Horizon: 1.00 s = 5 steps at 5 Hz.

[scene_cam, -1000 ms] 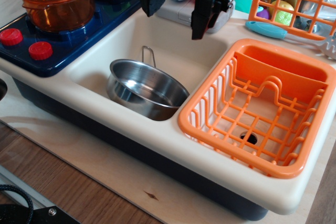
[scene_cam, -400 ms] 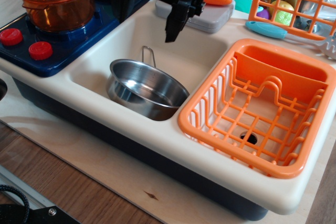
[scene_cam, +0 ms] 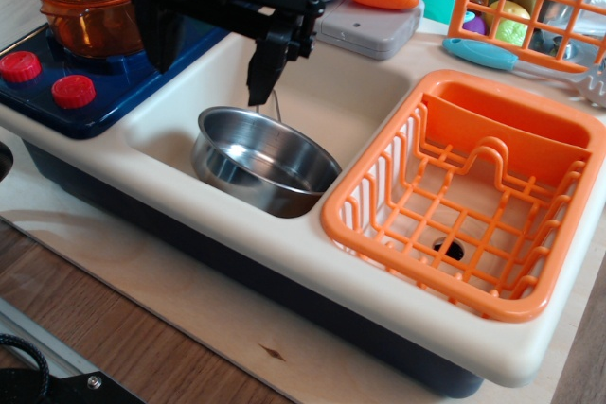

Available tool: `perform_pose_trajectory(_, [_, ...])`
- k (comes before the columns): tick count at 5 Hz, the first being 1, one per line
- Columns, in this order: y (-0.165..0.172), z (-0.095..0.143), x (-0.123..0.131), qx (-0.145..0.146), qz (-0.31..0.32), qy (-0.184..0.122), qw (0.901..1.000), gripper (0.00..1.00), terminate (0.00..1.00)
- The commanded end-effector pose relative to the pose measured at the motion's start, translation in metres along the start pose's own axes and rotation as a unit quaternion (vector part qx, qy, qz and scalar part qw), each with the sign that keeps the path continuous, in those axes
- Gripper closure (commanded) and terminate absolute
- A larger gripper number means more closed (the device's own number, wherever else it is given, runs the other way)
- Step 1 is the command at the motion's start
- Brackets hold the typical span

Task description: Put pan from sink into drying rack

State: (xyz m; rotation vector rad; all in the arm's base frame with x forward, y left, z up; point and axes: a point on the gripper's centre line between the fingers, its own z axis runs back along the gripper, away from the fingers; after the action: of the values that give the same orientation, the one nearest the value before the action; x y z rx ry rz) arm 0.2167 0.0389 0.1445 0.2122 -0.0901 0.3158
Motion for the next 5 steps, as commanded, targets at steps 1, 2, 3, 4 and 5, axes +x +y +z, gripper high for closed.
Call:
perform_pose_trajectory(1, [0.005, -0.011, -0.003, -0.01, 0.025, -0.007, 0.9996, 0.0, 0.0])
perform_pose_trajectory(2, [0.005, -0.028, -0.003, -0.028, 0.025, 0.001, 0.9993, 0.0, 0.0])
perform_pose_trajectory(3, [0.002, -0.039, -0.009, -0.041, 0.035, 0.01, 0.9985, 0.0, 0.0])
perform_pose_trajectory(4, [-0.001, -0.049, -0.013, -0.047, 0.046, 0.018, 0.9977, 0.0, 0.0])
perform_pose_trajectory(5, [-0.002, -0.049, -0.013, -0.041, 0.048, 0.023, 0.9977, 1.0, 0.0])
